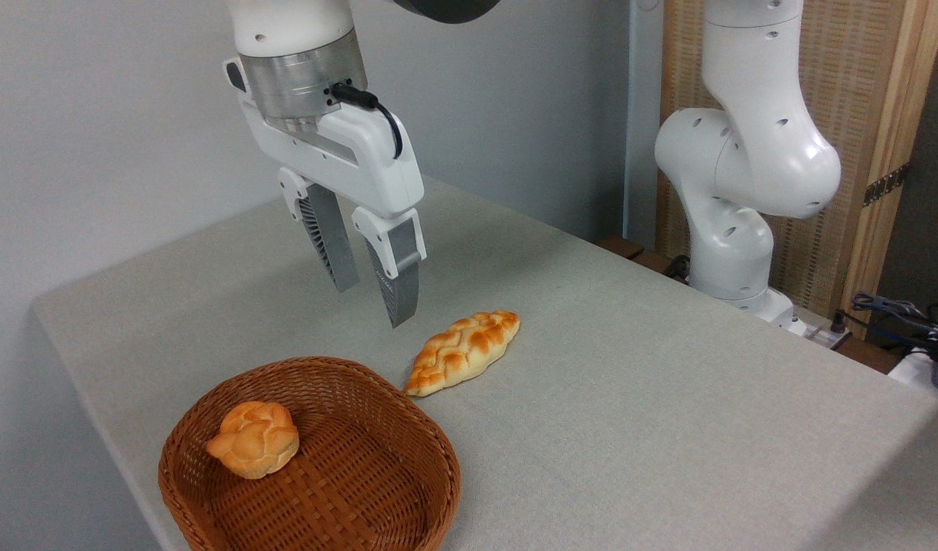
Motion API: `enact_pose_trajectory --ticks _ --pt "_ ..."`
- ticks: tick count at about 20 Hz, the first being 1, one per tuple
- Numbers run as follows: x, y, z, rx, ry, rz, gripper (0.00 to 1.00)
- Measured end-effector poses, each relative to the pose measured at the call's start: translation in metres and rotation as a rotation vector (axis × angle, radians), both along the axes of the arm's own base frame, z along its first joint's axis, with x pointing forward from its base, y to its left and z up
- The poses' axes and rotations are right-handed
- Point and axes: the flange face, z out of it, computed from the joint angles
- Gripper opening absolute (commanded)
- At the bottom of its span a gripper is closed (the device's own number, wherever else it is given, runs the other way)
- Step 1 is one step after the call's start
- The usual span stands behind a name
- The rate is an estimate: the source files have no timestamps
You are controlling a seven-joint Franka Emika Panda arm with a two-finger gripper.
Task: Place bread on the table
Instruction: 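Move the open gripper over the round bun and lower into the basket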
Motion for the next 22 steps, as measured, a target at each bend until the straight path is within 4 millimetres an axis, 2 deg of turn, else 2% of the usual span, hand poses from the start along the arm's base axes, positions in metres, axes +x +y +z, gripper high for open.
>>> enact_pose_trajectory --ticks 7,13,16,19,22 --pt "0.002 -0.002 0.001 -0.001 -0.02 -0.003 1.0" --pt "0.023 -0.003 0.009 -0.008 -0.215 0.006 1.0" --pt "0.034 -0.006 -0.001 -0.012 -0.307 0.007 1.0" --pt "0.043 -0.01 -0.02 -0.015 -0.365 0.004 1.0" --pt "0.05 -0.038 -0.052 -0.029 -0.382 -0.038 1.0"
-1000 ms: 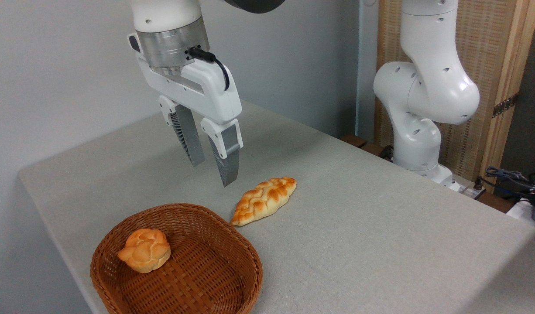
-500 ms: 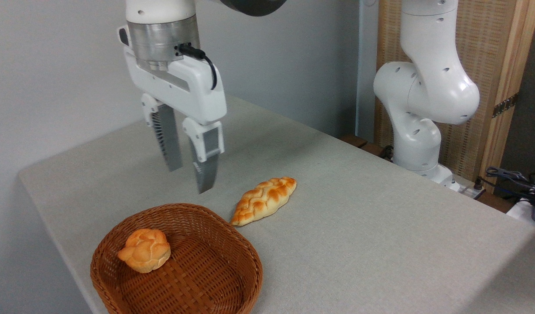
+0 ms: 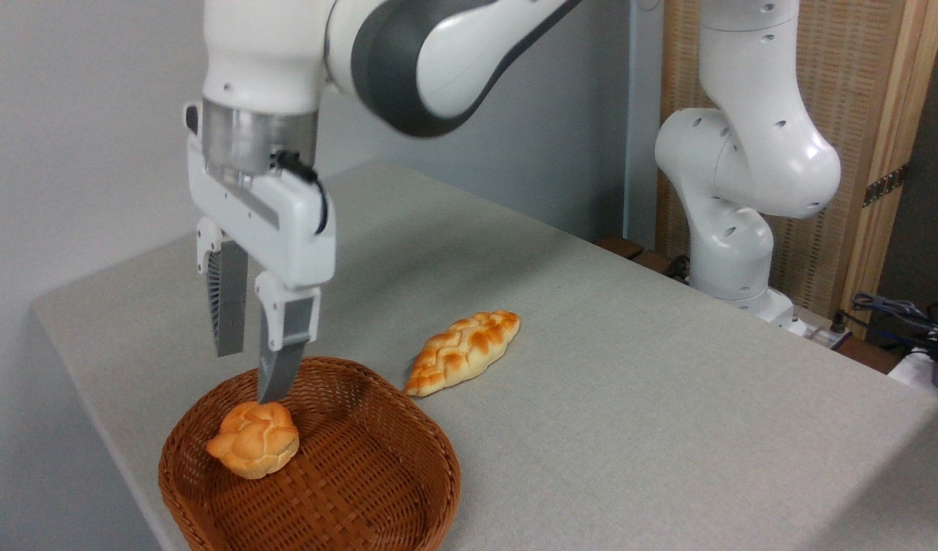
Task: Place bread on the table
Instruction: 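Move the open gripper over the round bun and lower into the basket, then close the gripper on the round bun in the basket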
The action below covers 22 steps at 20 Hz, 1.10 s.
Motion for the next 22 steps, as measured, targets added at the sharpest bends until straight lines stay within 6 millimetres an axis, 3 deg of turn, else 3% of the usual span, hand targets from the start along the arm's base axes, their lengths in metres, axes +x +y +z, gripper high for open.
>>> enact_pose_trajectory --ticks 3,5,8,16,22 --pt "0.002 -0.032 -0.035 -0.008 0.007 -0.05 1.0" --pt "0.002 -0.041 -0.054 -0.008 0.024 -0.064 1.0" --pt "0.001 -0.043 -0.072 0.006 0.041 -0.111 1.0" --pt "0.003 -0.042 -0.089 0.032 0.049 -0.193 1.0" --pt "0.012 -0.041 -0.113 0.06 0.02 -0.271 0.99"
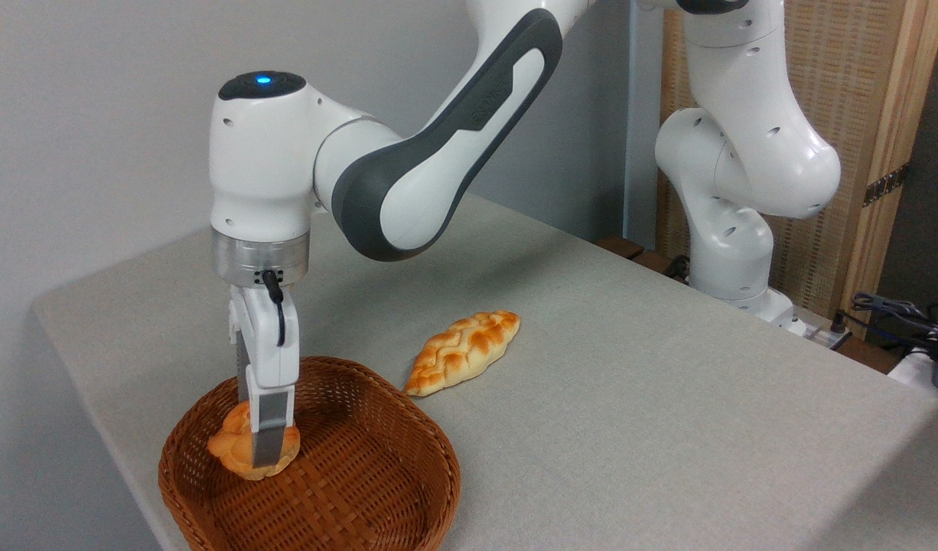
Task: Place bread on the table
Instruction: 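Close the gripper on the round bun in the basket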
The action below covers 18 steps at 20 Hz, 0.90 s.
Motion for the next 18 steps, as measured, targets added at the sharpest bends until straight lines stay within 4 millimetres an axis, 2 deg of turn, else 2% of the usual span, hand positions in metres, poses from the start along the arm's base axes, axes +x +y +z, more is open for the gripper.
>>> enact_pose_trajectory --ticks 2,3,7,8,18 --pt "0.0005 0.0008 -0.0019 0.014 -0.001 -0.015 0.67" --pt "0.0005 0.0007 -0.0023 0.016 -0.001 -0.017 0.54" --pt "0.0006 0.0007 -0.0026 0.017 -0.001 -0.018 0.32" --pt "0.0006 0.0006 -0.0026 0.017 -0.001 -0.018 0.29" --pt "0.0007 0.0004 -0.0017 0.016 -0.003 -0.019 0.29"
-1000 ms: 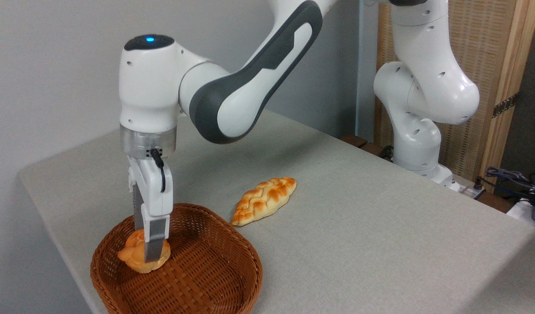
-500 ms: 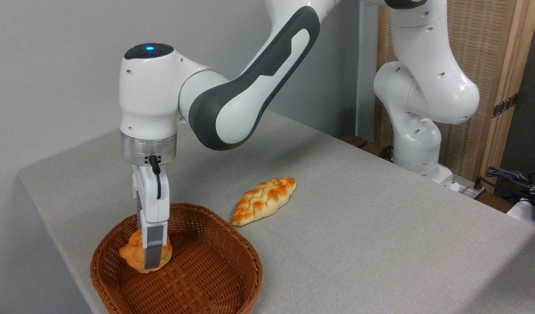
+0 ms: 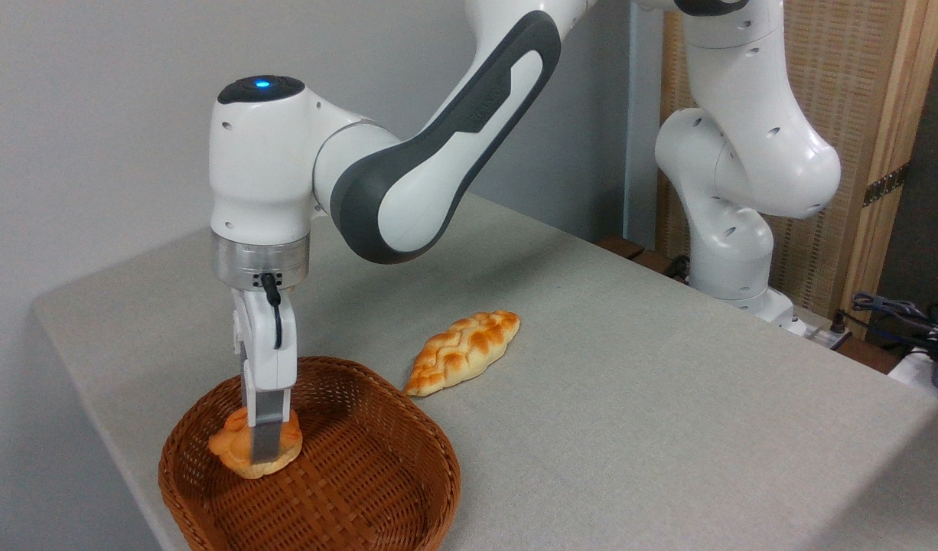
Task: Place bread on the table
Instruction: 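Close the gripper on the round bun in the basket, then lift the round bun out of the basket and carry it beside the braided roll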
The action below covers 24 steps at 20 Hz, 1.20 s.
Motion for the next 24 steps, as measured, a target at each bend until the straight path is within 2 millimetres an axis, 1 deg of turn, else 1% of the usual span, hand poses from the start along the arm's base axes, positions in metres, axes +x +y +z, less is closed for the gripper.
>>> enact_pose_trajectory --ticks 11,16,19,20,22,24 --pt "-0.001 -0.001 0.018 -0.052 -0.021 0.028 0.29" --pt "-0.006 0.008 0.043 -0.05 -0.04 0.041 0.3" --pt "-0.016 0.024 0.063 -0.037 -0.008 0.059 0.31" --pt "-0.021 0.033 0.07 -0.031 0.015 0.071 0.33" --pt "-0.039 0.048 0.086 -0.014 0.1 0.078 0.33" --pt "-0.064 0.058 0.095 0.003 0.214 0.069 0.33"
